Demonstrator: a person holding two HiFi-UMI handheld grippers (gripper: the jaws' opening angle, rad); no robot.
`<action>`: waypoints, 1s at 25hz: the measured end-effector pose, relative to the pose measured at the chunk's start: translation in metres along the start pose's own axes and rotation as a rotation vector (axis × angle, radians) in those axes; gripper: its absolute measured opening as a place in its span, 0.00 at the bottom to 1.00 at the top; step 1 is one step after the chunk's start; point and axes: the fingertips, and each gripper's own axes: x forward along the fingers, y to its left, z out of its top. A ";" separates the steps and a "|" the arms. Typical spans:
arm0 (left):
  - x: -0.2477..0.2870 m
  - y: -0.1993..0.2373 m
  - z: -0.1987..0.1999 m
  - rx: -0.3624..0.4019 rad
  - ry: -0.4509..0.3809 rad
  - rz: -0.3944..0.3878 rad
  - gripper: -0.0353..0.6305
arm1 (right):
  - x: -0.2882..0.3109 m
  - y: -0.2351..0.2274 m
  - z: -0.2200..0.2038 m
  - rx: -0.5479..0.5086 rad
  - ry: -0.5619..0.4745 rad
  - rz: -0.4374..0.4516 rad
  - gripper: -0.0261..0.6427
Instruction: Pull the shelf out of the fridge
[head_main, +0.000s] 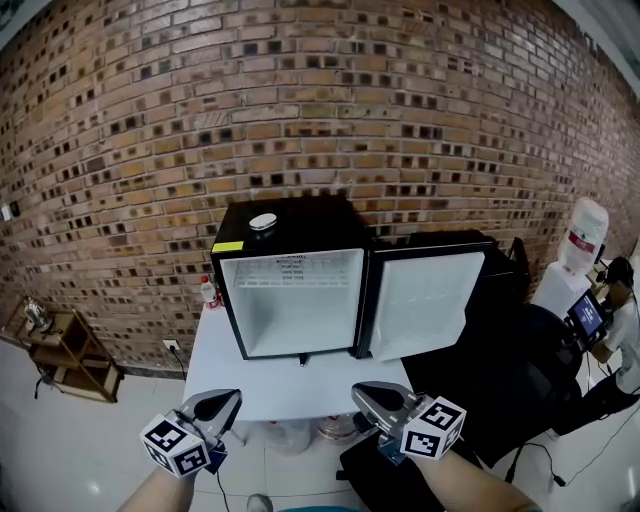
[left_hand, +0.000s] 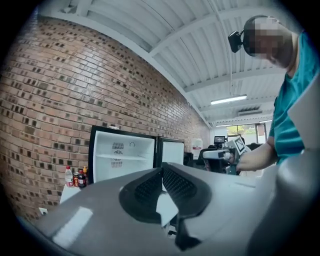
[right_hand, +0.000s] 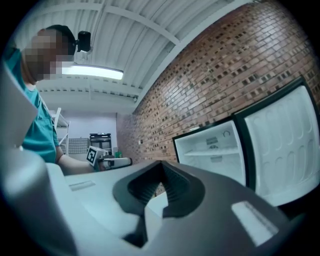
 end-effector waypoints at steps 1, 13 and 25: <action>0.003 0.009 -0.001 -0.003 -0.003 -0.018 0.03 | 0.011 -0.003 -0.001 -0.002 0.001 -0.013 0.04; 0.024 0.129 -0.016 -0.012 0.042 -0.232 0.03 | 0.155 -0.043 -0.001 0.027 -0.042 -0.184 0.04; 0.123 0.158 -0.025 -0.010 0.071 -0.193 0.03 | 0.193 -0.146 -0.028 0.219 0.002 -0.118 0.08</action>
